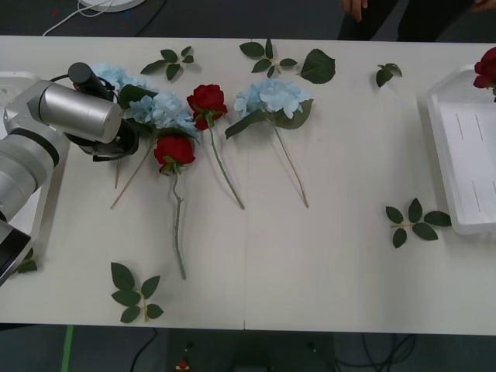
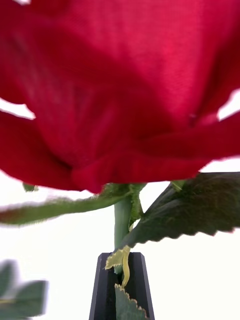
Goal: Place the red flowers into the right box and the blue flowers into the left box. If a person shows an open palm, hand one flower to the person first, then continue sorting.
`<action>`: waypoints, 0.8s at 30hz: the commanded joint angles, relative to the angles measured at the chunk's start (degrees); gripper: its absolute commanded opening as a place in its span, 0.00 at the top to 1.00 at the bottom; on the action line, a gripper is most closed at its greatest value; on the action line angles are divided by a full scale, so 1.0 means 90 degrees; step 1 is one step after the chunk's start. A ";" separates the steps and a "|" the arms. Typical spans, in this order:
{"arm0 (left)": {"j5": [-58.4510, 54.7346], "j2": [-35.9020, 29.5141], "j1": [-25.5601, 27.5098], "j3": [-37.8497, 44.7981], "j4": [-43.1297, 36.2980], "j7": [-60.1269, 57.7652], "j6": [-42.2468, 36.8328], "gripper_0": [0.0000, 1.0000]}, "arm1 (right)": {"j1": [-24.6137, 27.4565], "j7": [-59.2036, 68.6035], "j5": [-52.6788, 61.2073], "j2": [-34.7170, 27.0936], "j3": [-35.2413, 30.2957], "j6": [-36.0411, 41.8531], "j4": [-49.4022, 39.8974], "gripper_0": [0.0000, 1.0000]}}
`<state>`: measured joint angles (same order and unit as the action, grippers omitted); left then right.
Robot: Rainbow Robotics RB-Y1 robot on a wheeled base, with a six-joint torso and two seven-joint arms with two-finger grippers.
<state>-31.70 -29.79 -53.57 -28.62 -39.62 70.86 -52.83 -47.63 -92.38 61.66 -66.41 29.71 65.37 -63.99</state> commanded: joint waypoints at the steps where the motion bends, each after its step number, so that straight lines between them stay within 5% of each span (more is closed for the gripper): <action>1: 0.0016 -0.0069 0.0562 -0.0335 0.0154 0.0418 0.0030 0.44 | -0.0235 -0.0253 -0.0455 -0.0326 -0.0157 -0.0476 0.0538 1.00; 11: -0.0013 -0.0059 0.0718 -0.0326 0.0154 0.0369 0.0001 0.44 | -0.0235 -0.0116 -0.1480 0.0045 -0.0147 -0.1443 0.1251 1.00; 12: -0.0023 -0.0059 0.0718 -0.0335 0.0154 0.0359 -0.0019 0.44 | -0.0235 -0.0087 -0.1588 0.0084 -0.0147 -0.1472 0.1270 0.88; 13: -0.0052 -0.0059 0.0718 -0.0335 0.0154 0.0340 -0.0058 0.44 | -0.0235 -0.0048 -0.1685 0.0094 -0.0147 -0.1482 0.1270 0.42; 15: -0.0130 -0.0040 0.0718 -0.0335 0.0154 0.0301 -0.0116 0.44 | -0.0235 0.0001 -0.1715 0.0113 -0.0147 -0.1492 0.1261 0.00; 18: -0.0413 -0.0040 0.0728 -0.0335 0.0154 0.0252 -0.0194 0.50 | -0.0245 -0.0019 -0.1676 0.0113 -0.0147 -0.1482 0.1251 0.00; 20: -0.0452 -0.0020 0.0767 -0.0335 0.0154 0.0252 -0.0204 0.63 | -0.0245 -0.0009 -0.1666 0.0113 -0.0147 -0.1482 0.1212 0.00; 22: -0.0355 0.0009 0.0835 -0.0335 0.0154 0.0252 -0.0194 0.90 | -0.0245 -0.0019 -0.1676 0.0143 -0.0147 -0.1482 0.1192 0.00; 24: -0.0277 0.0048 0.0845 -0.0335 0.0154 0.0242 -0.0175 1.00 | -0.0245 -0.0019 -0.1666 0.0162 -0.0147 -0.1482 0.1173 0.00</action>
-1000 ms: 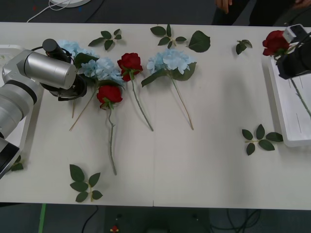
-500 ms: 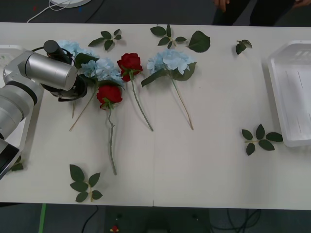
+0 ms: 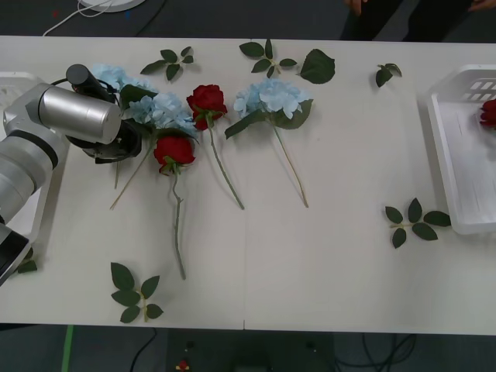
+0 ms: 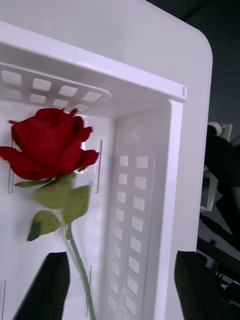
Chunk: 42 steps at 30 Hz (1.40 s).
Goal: Place the red flowers into the right box and the blue flowers into the left box. If a person shows an open palm, hand one flower to the person first, then continue sorting.
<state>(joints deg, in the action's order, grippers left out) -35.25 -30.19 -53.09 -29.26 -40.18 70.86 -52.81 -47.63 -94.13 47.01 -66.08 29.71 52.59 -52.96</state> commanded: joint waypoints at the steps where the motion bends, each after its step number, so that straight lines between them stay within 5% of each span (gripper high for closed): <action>1: 0.0157 0.0112 0.0801 -0.0264 0.0216 0.0232 -0.0187 1.00 | -0.0245 0.0175 -0.0019 0.0125 -0.0147 -0.0062 -0.0092 0.00; 10: 0.0362 0.0220 0.0967 -0.0264 0.0216 0.0164 0.0037 1.00 | -0.0245 0.0458 0.0811 0.0193 -0.0147 0.0533 -0.0756 0.00; 18: 0.0538 -0.0093 0.0938 0.0234 -0.0389 0.0125 -0.0060 1.00 | -0.0245 0.2792 0.0118 0.0926 -0.0147 0.2018 -0.2475 0.00; 30: 0.1094 -0.0776 0.0508 0.3359 -0.3211 0.0262 -0.3547 1.00 | -0.0235 0.3603 -0.0986 0.3123 -0.0157 0.1676 -0.2787 0.00; 42: 0.1055 -0.1030 0.0283 0.5800 -0.5672 0.0525 -0.6355 1.00 | -0.0733 0.3486 -0.1454 0.4578 -0.0118 0.1588 -0.2377 0.00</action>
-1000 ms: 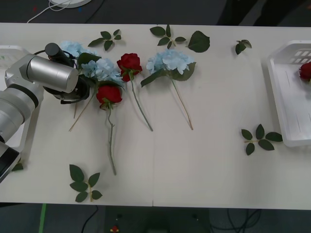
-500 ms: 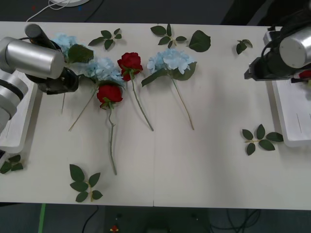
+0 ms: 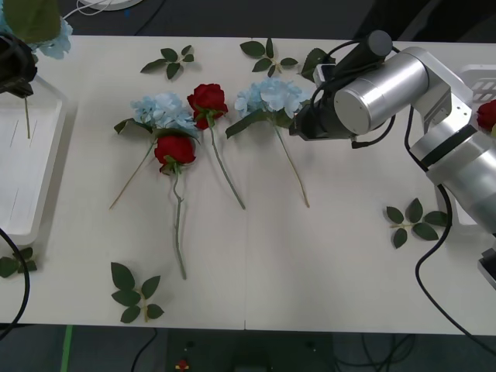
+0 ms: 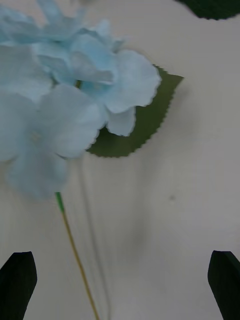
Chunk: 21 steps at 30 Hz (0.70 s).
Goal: Place the red flowers into the right box and the blue flowers into the left box. If a person shows an open palm, hand one flower to the person first, then continue sorting.
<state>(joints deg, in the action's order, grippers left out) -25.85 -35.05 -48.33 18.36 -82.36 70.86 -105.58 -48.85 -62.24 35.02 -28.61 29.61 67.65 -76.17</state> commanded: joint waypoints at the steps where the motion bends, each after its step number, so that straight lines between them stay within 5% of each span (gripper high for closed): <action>1: 0.0021 -0.0540 -0.0236 0.0577 -0.1142 0.0555 -0.0491 1.00 | -0.0656 -0.0067 -0.0161 0.0494 -0.0087 -0.0115 0.0289 0.00; 8: 0.0089 -0.0920 -0.0031 0.0684 -0.1484 0.1394 -0.0491 1.00 | -0.1076 -0.0096 -0.0336 0.0865 0.0392 -0.0808 0.1314 0.00; 21: -0.0565 -0.1819 0.1678 0.1085 -0.1308 0.2947 0.0003 1.00 | -0.1633 -0.0243 -0.0473 0.1500 0.0665 -0.1589 0.3072 0.00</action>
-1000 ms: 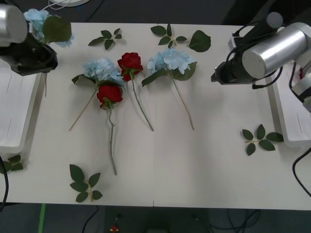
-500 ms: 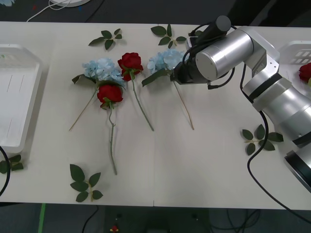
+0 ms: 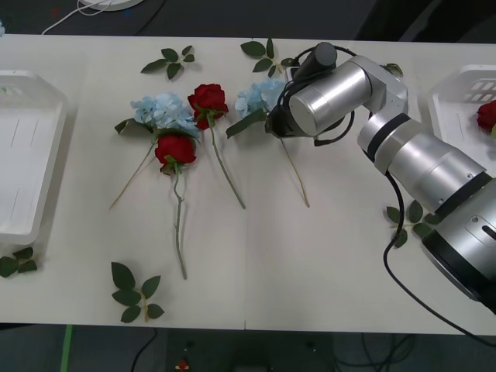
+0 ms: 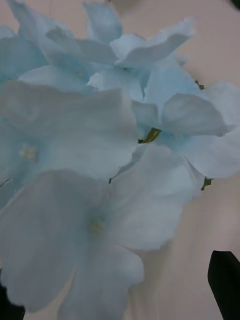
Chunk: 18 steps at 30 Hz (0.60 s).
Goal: Place the red flowers into the right box and the blue flowers into the left box. If a person shows an open palm, hand one flower to the person first, then continue sorting.
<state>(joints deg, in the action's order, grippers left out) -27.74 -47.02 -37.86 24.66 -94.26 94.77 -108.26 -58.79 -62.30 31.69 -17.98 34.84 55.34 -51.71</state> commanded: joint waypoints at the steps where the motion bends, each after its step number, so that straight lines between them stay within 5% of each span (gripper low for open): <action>1: -0.0512 -0.0527 0.0623 0.0464 0.0209 0.0310 0.0388 1.00 | -0.0587 -0.0255 -0.0094 0.0396 0.0123 -0.0299 0.0531 0.00; 11: -0.0922 -0.0527 0.1189 0.0434 0.1645 0.0984 0.1912 1.00 | -0.0909 -0.0265 -0.0123 0.0846 0.0474 -0.1070 0.1683 0.00; 18: -0.0951 -0.0527 0.1463 0.0317 0.1811 0.1033 0.2488 1.00 | -0.0909 -0.0255 -0.0211 0.0972 0.0601 -0.1109 0.1800 0.00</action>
<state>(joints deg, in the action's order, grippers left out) -35.65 -48.58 -26.42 28.30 -77.43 103.03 -87.27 -63.83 -62.42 30.29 -10.88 39.07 46.09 -35.36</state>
